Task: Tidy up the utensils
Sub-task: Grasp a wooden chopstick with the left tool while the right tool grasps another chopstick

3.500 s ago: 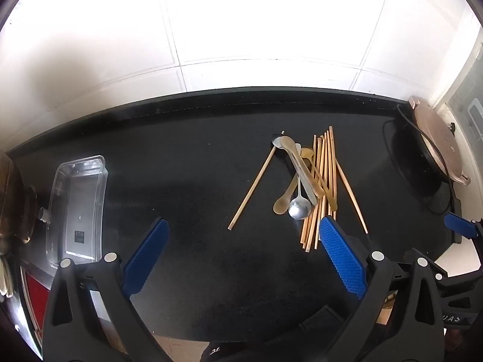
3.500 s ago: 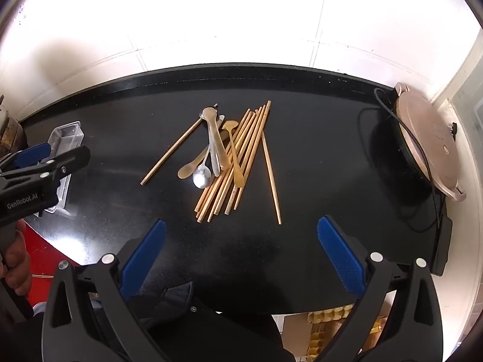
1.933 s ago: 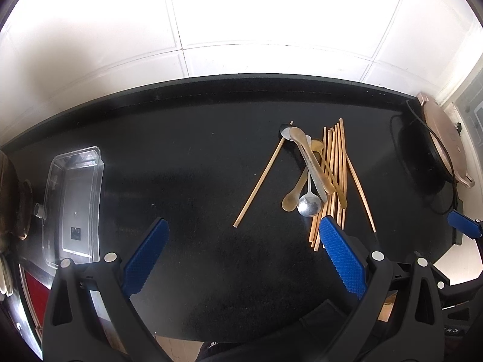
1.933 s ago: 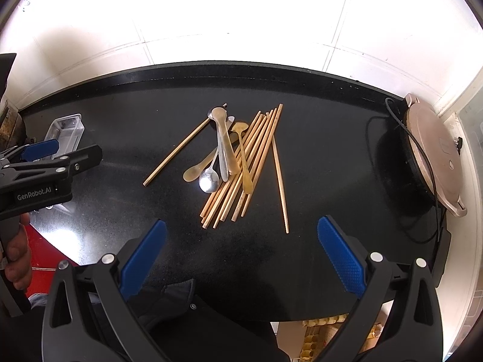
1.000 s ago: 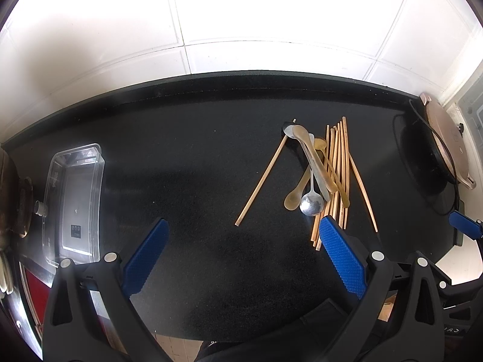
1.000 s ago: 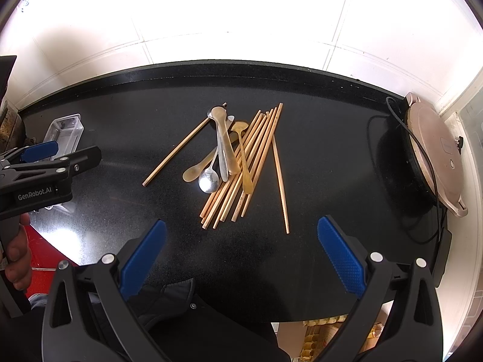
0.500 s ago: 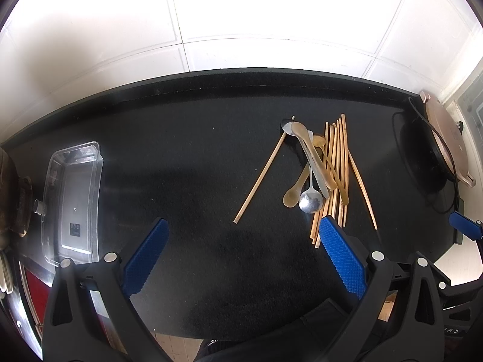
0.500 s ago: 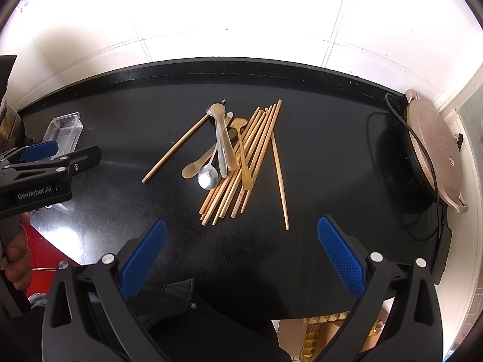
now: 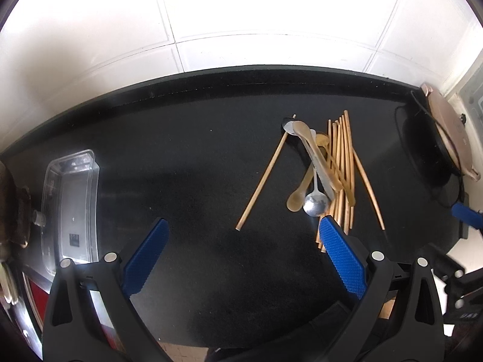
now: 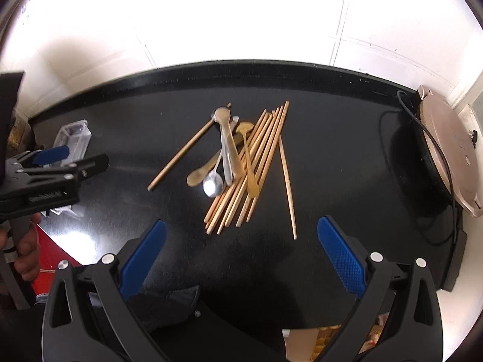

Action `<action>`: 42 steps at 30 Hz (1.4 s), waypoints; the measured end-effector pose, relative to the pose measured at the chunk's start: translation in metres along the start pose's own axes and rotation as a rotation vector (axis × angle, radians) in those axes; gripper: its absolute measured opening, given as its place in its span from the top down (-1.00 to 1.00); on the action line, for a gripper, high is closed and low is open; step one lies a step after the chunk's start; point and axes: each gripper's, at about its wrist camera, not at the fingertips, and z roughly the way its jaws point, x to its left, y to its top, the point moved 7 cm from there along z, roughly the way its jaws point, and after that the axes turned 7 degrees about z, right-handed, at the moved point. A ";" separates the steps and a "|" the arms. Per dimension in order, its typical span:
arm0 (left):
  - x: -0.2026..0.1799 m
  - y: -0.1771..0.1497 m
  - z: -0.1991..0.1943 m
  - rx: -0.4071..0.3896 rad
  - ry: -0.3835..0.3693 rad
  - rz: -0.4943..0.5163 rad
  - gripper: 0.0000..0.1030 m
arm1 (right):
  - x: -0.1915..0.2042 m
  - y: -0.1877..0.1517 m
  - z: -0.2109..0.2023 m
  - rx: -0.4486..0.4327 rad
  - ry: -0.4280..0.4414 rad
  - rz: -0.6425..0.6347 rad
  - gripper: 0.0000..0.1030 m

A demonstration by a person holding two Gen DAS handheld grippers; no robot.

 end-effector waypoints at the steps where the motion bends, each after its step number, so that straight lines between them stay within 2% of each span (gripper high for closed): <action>1: 0.000 0.001 0.005 0.002 0.000 0.008 -0.88 | -0.003 0.002 0.002 -0.010 0.007 -0.010 -0.89; 6: 0.005 -0.004 0.046 0.004 0.011 0.055 -0.89 | -0.026 0.004 0.029 -0.009 -0.049 -0.044 -0.89; 8: 0.009 -0.011 0.070 0.032 0.033 0.101 -0.88 | -0.046 0.000 0.050 0.009 -0.095 -0.037 -0.89; 10: 0.006 -0.017 0.092 0.077 0.002 0.145 -0.88 | -0.060 -0.008 0.074 0.069 -0.082 -0.028 -0.89; 12: 0.006 -0.021 0.112 0.100 0.002 0.167 -0.88 | -0.071 -0.018 0.095 0.131 -0.057 -0.013 -0.89; 15: 0.006 -0.020 0.136 0.091 0.002 0.175 -0.88 | -0.083 -0.024 0.117 0.132 -0.112 -0.052 -0.89; 19: -0.001 -0.020 0.163 0.123 -0.047 0.182 -0.88 | -0.087 -0.031 0.145 0.190 -0.127 -0.094 -0.89; 21: -0.004 -0.018 0.171 0.123 -0.043 0.215 -0.88 | -0.087 -0.029 0.154 0.202 -0.118 -0.101 -0.89; 27: -0.012 0.003 0.181 0.065 -0.092 0.245 -0.89 | -0.092 -0.014 0.180 0.211 -0.113 -0.111 -0.82; 31: -0.018 0.024 0.186 0.039 -0.100 0.270 -0.89 | -0.097 0.017 0.189 0.179 -0.109 -0.108 -0.77; 37: -0.027 0.043 0.196 0.024 -0.109 0.283 -0.89 | -0.094 0.062 0.197 0.171 -0.100 -0.128 -0.48; 42: -0.025 0.048 0.196 0.021 -0.111 0.286 -0.83 | -0.083 0.077 0.199 0.164 -0.090 -0.151 -0.31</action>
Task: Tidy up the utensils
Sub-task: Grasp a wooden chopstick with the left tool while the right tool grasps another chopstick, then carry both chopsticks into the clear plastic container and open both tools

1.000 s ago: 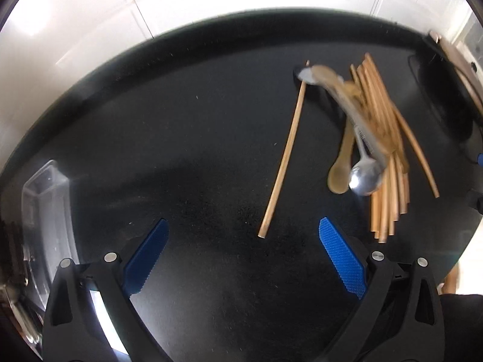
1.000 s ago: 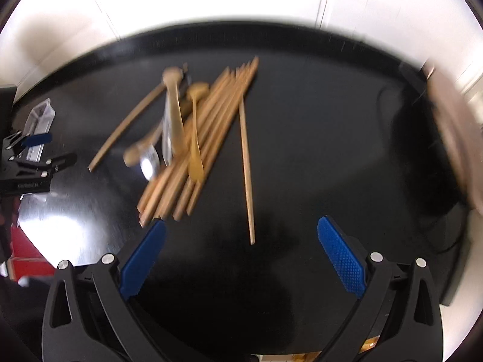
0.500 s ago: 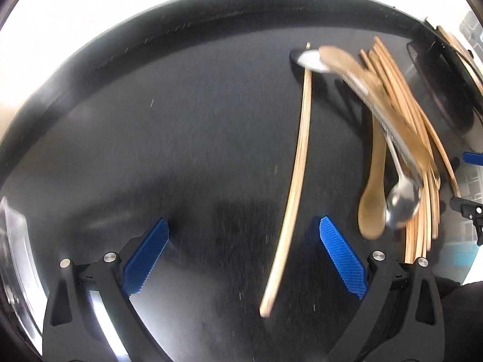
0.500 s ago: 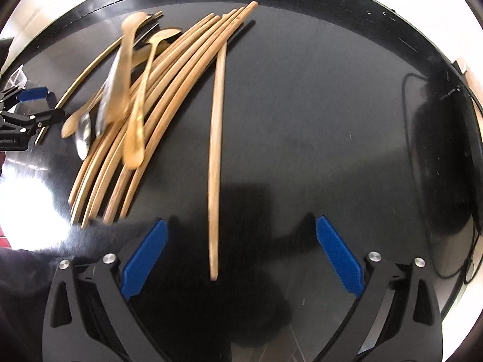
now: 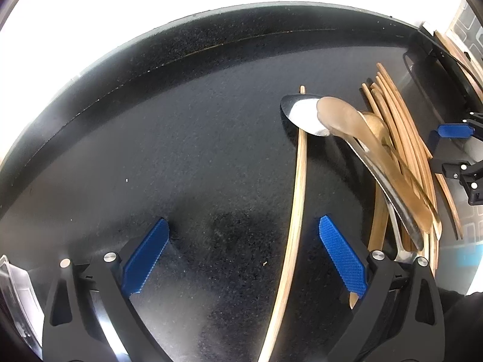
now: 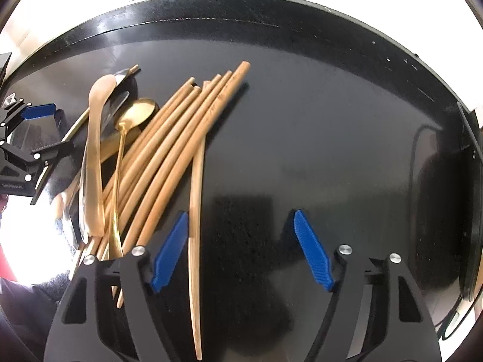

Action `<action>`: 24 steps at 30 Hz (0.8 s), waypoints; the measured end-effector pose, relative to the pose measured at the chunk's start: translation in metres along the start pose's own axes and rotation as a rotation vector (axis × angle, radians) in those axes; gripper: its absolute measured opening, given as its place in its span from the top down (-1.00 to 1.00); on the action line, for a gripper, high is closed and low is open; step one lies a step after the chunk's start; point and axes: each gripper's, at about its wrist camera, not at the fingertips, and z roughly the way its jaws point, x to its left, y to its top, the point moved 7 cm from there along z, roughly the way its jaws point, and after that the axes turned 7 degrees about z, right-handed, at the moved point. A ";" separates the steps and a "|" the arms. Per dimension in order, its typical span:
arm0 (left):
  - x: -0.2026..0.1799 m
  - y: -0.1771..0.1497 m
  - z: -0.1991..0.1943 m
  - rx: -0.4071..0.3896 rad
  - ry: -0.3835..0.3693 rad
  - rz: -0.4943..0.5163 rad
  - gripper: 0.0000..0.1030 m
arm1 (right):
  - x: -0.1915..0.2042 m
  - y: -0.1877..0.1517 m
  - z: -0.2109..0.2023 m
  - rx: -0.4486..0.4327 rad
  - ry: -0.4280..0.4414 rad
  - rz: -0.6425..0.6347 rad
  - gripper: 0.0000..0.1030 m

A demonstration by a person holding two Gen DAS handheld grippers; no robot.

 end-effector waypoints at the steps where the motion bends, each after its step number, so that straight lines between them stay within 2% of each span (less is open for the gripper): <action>1: -0.001 0.000 -0.002 -0.007 -0.002 0.008 -0.73 | 0.002 0.001 -0.001 0.000 0.001 -0.002 -0.27; 2: -0.004 0.000 -0.004 -0.018 -0.003 0.018 -0.50 | 0.006 0.000 -0.004 -0.006 0.003 -0.006 -0.11; 3: -0.010 0.002 -0.006 -0.037 0.000 0.029 -0.35 | 0.010 -0.002 -0.008 -0.015 0.005 -0.003 0.20; 5: -0.012 0.003 -0.011 -0.055 0.009 0.026 0.38 | 0.013 -0.007 -0.016 -0.024 0.005 0.004 0.68; 7: -0.011 0.003 -0.014 -0.052 0.027 0.010 0.75 | 0.016 -0.008 -0.017 -0.023 0.003 0.013 0.81; 10: -0.011 0.004 -0.014 -0.034 0.028 -0.001 0.80 | 0.025 -0.005 -0.021 -0.023 -0.010 0.038 0.86; 15: -0.008 0.006 -0.022 -0.009 0.041 -0.029 0.90 | 0.010 -0.009 -0.027 -0.019 0.003 0.178 0.86; 24: 0.007 -0.007 -0.074 -0.063 0.070 -0.153 0.90 | -0.010 -0.013 -0.068 -0.109 -0.022 0.312 0.86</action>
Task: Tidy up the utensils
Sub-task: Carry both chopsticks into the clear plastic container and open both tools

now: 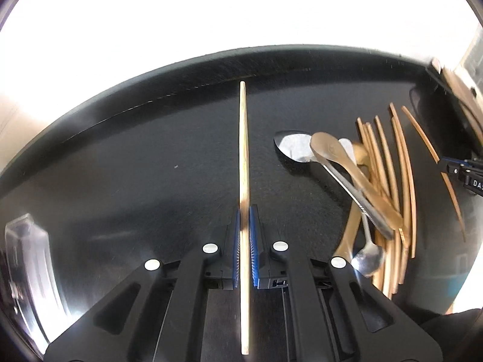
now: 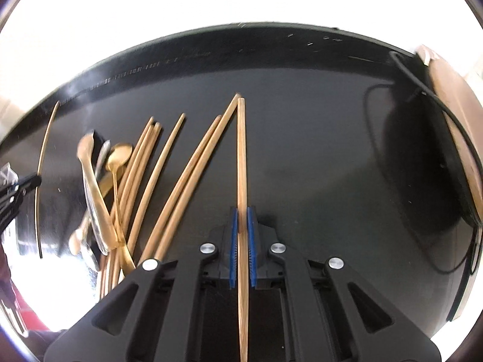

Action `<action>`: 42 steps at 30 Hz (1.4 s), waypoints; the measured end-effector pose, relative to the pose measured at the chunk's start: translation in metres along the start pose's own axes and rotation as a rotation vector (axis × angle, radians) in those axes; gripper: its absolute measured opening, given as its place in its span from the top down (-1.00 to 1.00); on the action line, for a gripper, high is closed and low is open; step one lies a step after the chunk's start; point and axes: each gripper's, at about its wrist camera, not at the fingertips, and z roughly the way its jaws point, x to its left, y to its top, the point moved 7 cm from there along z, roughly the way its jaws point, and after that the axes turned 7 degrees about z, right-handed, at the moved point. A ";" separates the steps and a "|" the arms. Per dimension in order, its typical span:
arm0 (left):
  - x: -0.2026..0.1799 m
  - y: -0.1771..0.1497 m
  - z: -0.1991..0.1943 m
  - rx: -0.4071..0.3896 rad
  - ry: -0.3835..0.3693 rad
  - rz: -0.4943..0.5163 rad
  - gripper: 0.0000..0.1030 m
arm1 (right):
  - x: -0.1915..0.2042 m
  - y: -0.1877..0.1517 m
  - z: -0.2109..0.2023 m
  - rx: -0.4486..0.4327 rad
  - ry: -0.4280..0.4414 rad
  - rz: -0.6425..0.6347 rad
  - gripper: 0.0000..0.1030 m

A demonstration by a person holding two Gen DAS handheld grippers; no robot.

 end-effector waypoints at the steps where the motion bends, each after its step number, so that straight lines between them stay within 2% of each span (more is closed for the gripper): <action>1: 0.000 0.000 -0.005 -0.003 0.002 -0.011 0.90 | -0.002 0.001 -0.005 -0.007 -0.004 0.009 0.86; 3: 0.003 -0.004 -0.016 -0.010 0.007 -0.038 0.90 | -0.010 -0.001 -0.016 -0.023 0.004 0.026 0.86; 7: 0.013 -0.021 -0.044 -0.009 0.008 -0.104 0.90 | 0.000 -0.005 -0.041 -0.041 0.037 0.017 0.86; 10: 0.020 -0.037 -0.060 -0.006 0.016 -0.153 0.90 | 0.022 -0.011 -0.058 -0.051 0.073 -0.020 0.86; 15: 0.043 -0.070 -0.091 -0.012 0.029 -0.224 0.90 | 0.085 -0.027 -0.084 -0.036 0.156 -0.107 0.86; 23: 0.099 -0.123 -0.134 -0.022 0.061 -0.303 0.90 | 0.228 -0.069 -0.106 0.027 0.304 -0.293 0.86; 31: 0.180 -0.190 -0.157 -0.011 0.096 -0.411 0.89 | 0.375 -0.119 -0.114 0.106 0.431 -0.447 0.86; 37: 0.255 -0.227 -0.155 0.000 0.124 -0.515 0.89 | 0.472 -0.136 -0.107 0.176 0.486 -0.486 0.86; 42: 0.308 -0.243 -0.135 0.017 0.102 -0.607 0.89 | 0.538 -0.138 -0.096 0.192 0.507 -0.475 0.86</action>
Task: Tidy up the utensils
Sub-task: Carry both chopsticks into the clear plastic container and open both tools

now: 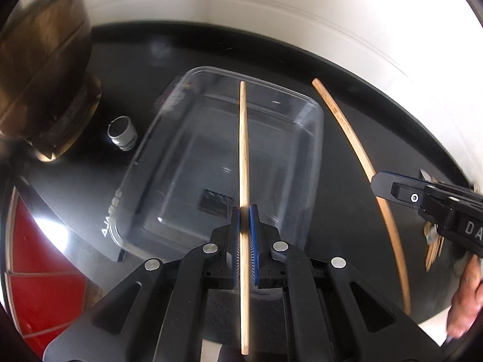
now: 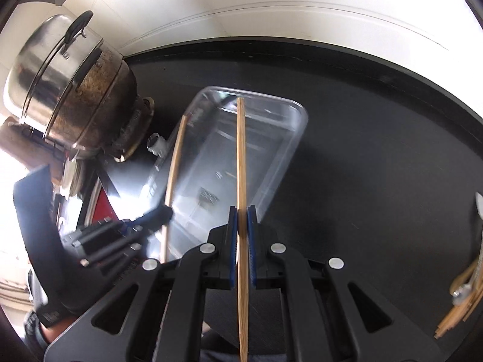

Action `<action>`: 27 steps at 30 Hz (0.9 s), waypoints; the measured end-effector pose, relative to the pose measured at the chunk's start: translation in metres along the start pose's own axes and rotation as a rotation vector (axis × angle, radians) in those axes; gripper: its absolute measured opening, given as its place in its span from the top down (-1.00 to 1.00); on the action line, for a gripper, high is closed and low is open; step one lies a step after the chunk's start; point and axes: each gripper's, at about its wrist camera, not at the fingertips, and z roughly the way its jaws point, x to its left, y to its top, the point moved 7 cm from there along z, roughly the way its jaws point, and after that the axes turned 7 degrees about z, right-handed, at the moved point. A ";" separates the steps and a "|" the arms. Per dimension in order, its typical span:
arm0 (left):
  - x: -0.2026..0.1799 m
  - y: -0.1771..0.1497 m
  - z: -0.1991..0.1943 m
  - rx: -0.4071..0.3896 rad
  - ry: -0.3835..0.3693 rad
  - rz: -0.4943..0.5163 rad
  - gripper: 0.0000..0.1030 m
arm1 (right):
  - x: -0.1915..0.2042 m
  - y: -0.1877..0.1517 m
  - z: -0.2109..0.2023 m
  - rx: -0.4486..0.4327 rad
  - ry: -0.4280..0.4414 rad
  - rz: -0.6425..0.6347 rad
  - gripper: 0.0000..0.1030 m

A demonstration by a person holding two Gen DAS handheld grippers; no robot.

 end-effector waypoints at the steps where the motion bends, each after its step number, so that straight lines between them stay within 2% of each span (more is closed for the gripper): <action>1: 0.009 0.004 0.006 0.005 0.001 -0.014 0.89 | 0.008 0.007 0.013 0.007 0.006 0.007 0.86; 4: 0.031 0.018 0.021 0.016 0.013 -0.046 0.89 | 0.022 0.023 0.041 0.029 0.018 0.035 0.86; 10: 0.046 0.033 0.043 0.041 0.002 -0.060 0.89 | 0.017 0.038 0.081 0.076 -0.008 0.086 0.86; 19: 0.055 0.040 0.063 0.065 -0.023 -0.083 0.89 | 0.017 0.049 0.099 0.092 -0.013 0.065 0.86; 24: 0.063 0.046 0.064 0.042 -0.017 -0.074 0.84 | 0.017 0.054 0.106 0.115 0.016 0.079 0.85; 25: 0.063 0.044 0.063 0.050 -0.020 -0.067 0.68 | 0.015 0.055 0.106 0.121 0.020 0.087 0.83; 26: 0.064 0.043 0.062 0.054 -0.029 -0.062 0.17 | 0.012 0.057 0.104 0.116 0.009 0.091 0.58; 27: 0.066 0.040 0.060 0.053 -0.024 -0.060 -0.18 | 0.008 0.059 0.100 0.101 -0.002 0.093 -0.10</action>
